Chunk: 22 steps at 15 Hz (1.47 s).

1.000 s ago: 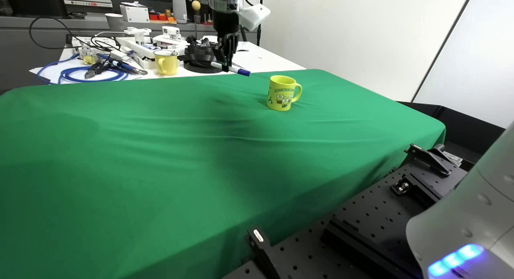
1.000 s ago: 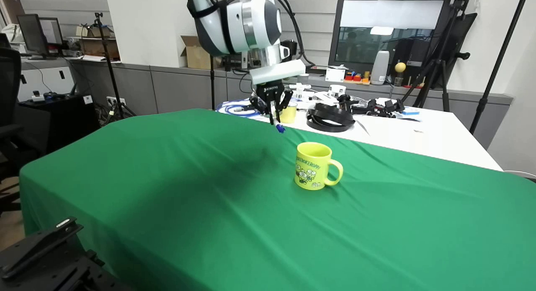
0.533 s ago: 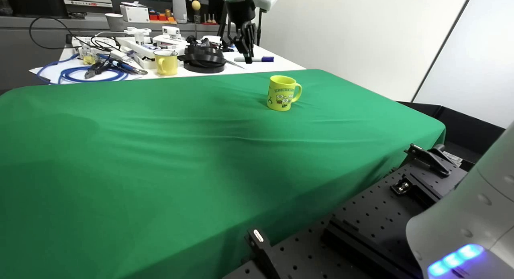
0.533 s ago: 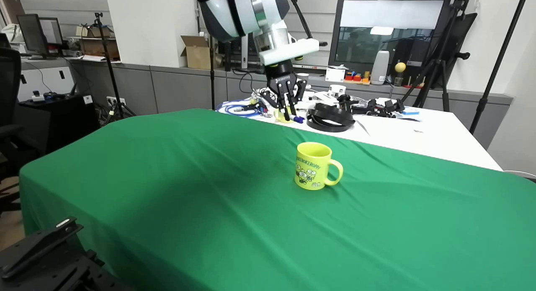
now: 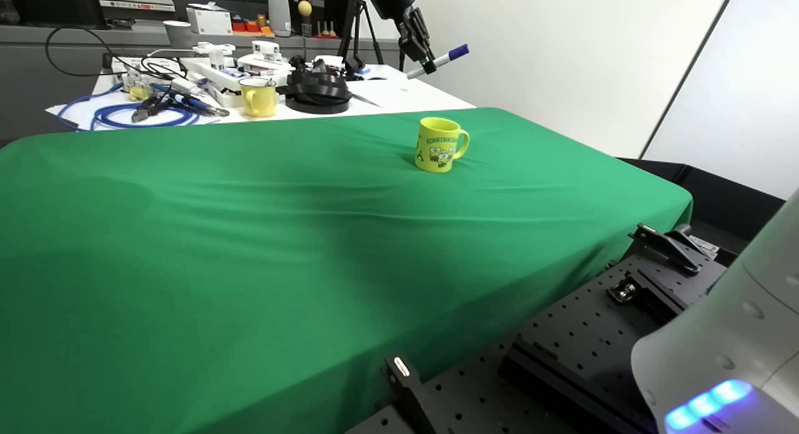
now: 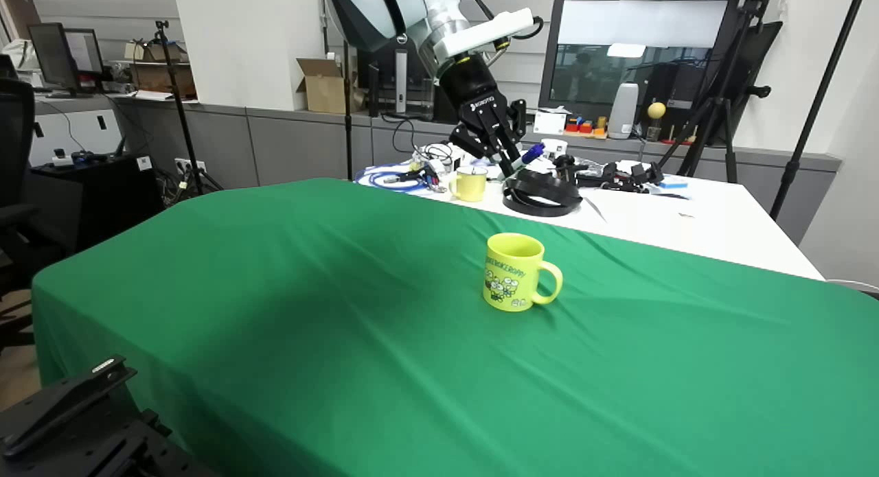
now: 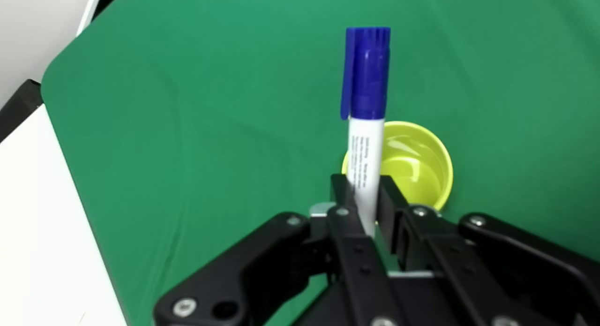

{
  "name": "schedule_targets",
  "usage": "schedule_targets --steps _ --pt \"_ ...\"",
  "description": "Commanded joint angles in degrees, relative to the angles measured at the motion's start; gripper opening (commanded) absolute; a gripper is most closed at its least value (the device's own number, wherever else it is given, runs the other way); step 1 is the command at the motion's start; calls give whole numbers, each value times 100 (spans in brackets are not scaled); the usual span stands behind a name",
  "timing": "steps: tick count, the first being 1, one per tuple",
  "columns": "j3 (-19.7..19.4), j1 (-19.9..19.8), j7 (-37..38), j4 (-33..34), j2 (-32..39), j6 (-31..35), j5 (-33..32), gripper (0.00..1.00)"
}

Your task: Put the marker in the mug

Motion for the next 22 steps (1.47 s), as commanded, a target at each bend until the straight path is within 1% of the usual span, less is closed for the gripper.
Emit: schedule_targets --steps 1,4,9,19,22 --pt "94 -48 -177 360 193 -637 -359 4" --pt "126 -97 -338 507 345 -992 -572 4" --pt "170 -199 -554 677 634 -1367 -744 4" --pt "229 -262 -725 807 1150 -1808 -812 4" --pt "254 -288 -787 885 1325 -1833 -804 4"
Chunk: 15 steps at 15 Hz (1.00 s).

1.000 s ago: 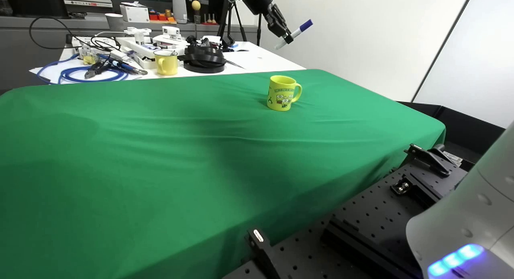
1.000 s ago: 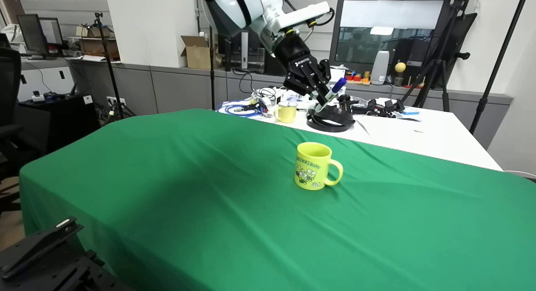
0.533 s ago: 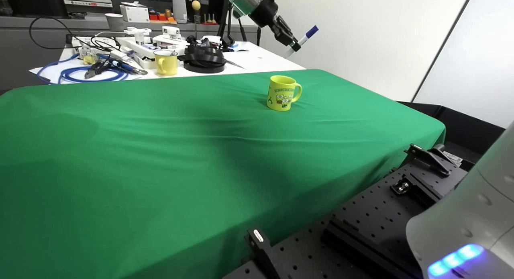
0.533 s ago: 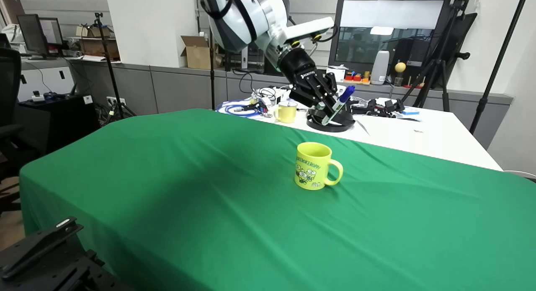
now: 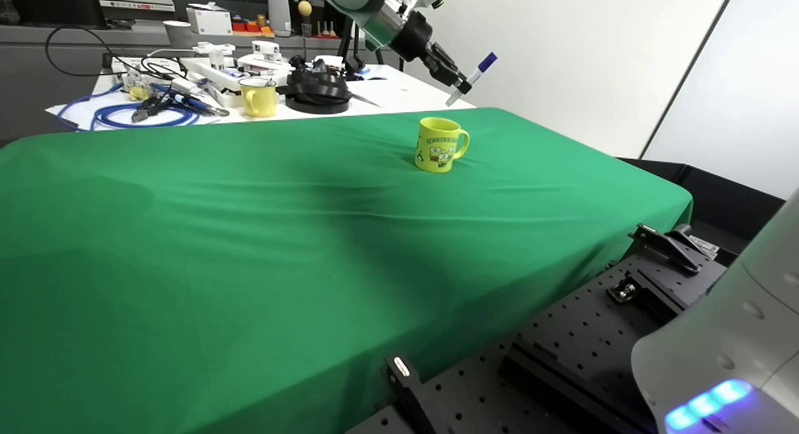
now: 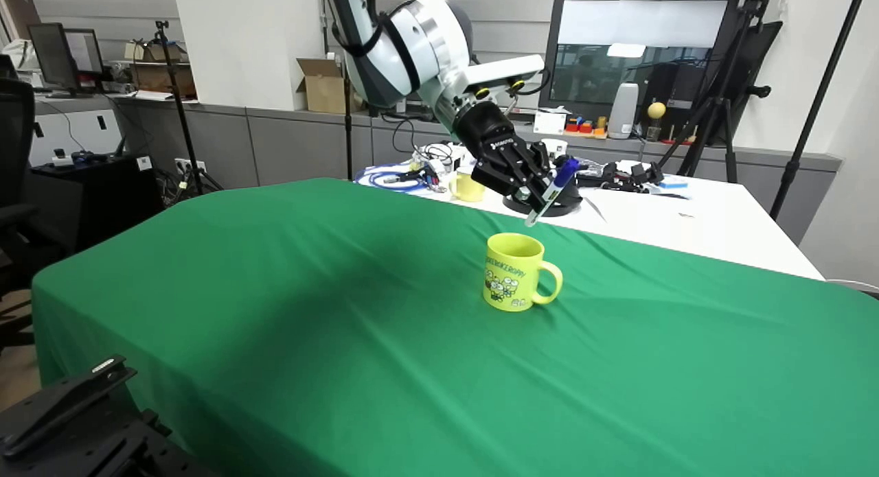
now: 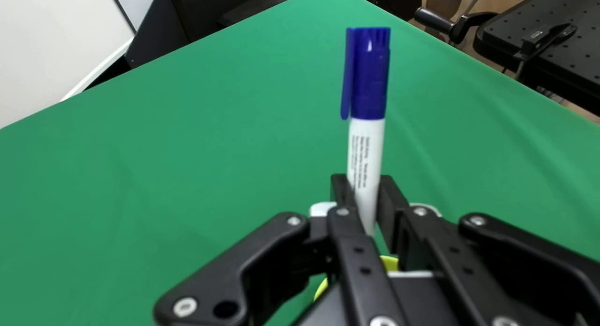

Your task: Put the marker in the mug

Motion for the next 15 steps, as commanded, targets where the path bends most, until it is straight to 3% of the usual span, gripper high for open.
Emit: schedule_targets --steps 1,13,14,15 --pt "110 -114 -88 313 292 -151 -96 4" --pt "180 -245 -72 867 1140 135 106 4" --pt "181 -238 -73 932 1168 95 106 43" --pt "185 -231 -73 993 1161 46 123 44"
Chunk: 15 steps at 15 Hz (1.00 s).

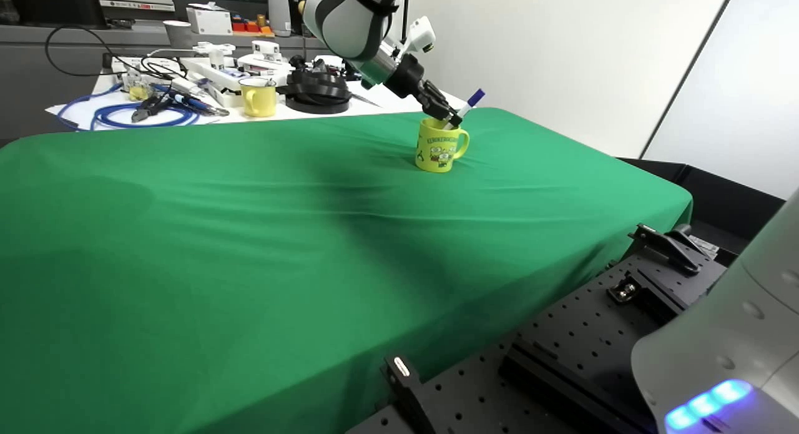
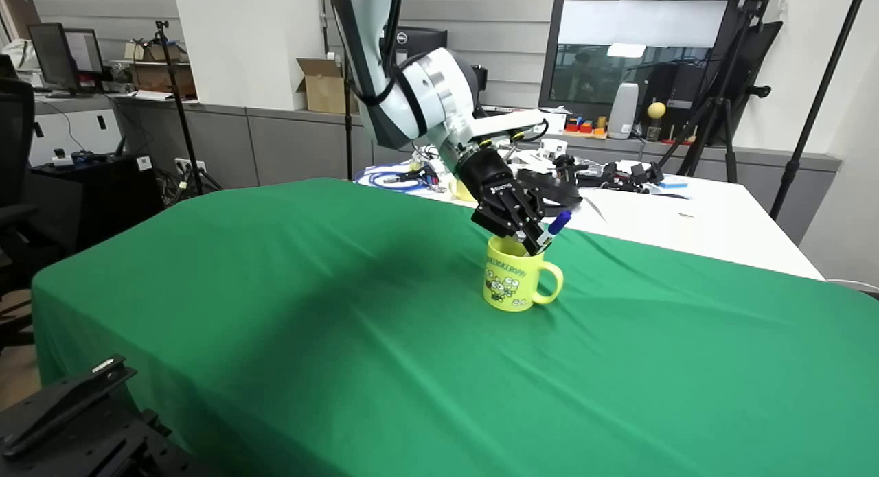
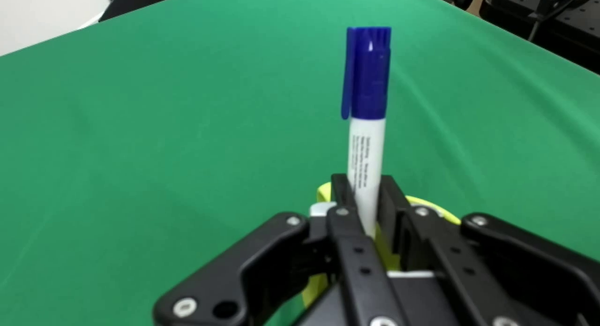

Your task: Put the marker in the mug

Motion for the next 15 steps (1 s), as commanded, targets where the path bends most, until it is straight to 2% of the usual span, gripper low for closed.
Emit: schedule_targets --steps 1,8,9,15 --pt "91 -63 -27 431 151 -111 105 50" --pt "117 33 7 702 -193 -159 58 97" --pt "118 46 16 722 -261 -169 53 100" --pt "113 99 105 562 -716 -136 -14 100"
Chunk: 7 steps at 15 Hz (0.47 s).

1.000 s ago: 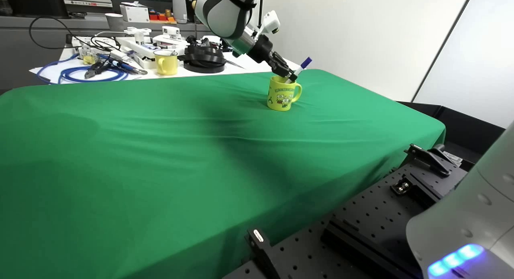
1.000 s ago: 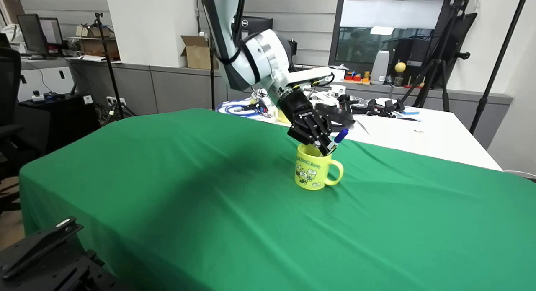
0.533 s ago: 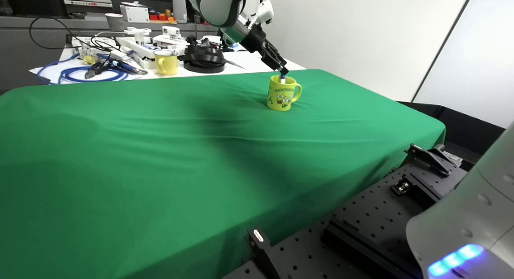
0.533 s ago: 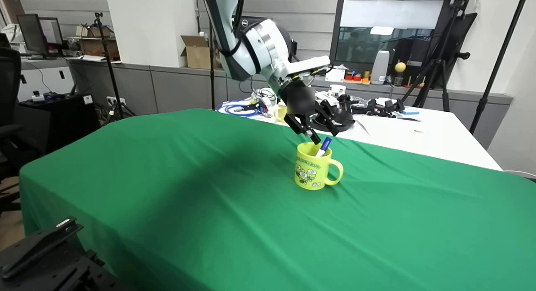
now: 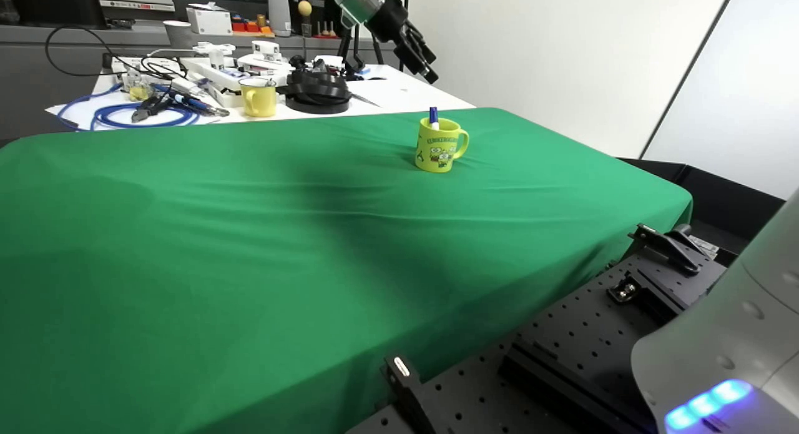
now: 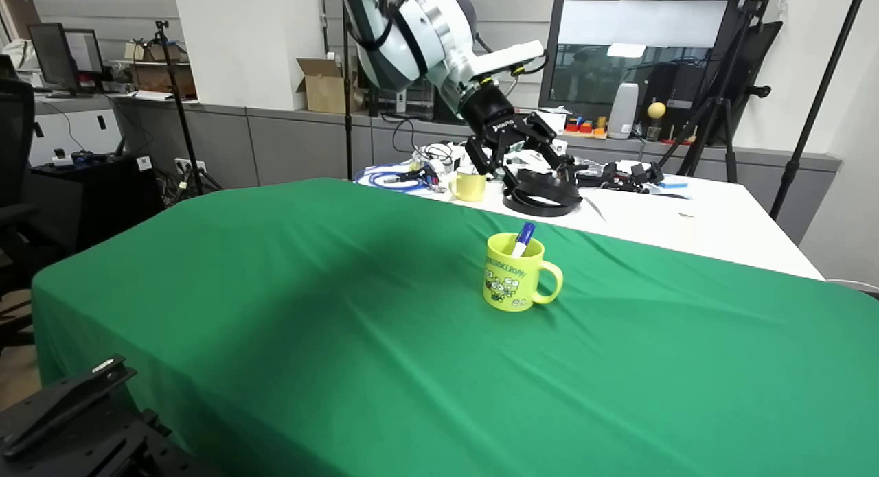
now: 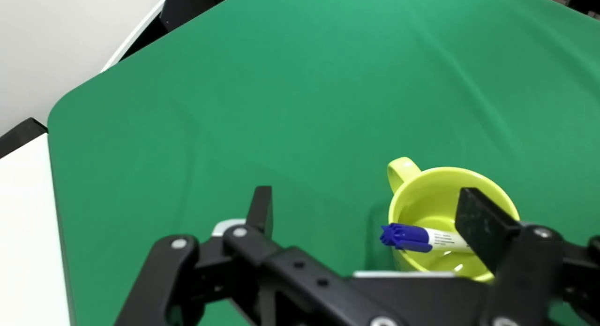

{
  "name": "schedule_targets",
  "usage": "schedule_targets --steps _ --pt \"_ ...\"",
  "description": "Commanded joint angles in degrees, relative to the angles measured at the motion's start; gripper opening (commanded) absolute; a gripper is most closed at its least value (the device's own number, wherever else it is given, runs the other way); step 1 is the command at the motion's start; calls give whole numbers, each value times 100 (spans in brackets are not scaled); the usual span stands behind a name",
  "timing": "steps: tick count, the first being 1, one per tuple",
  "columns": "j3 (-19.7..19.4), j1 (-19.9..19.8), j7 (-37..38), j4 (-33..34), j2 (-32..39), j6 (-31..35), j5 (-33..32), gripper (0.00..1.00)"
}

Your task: Put the marker in the mug

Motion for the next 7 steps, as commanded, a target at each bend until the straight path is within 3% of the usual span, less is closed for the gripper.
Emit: schedule_targets --steps 1,7 --pt "40 1 126 -137 -298 -95 54 100" --pt "50 -5 9 -13 -169 -54 -6 100"
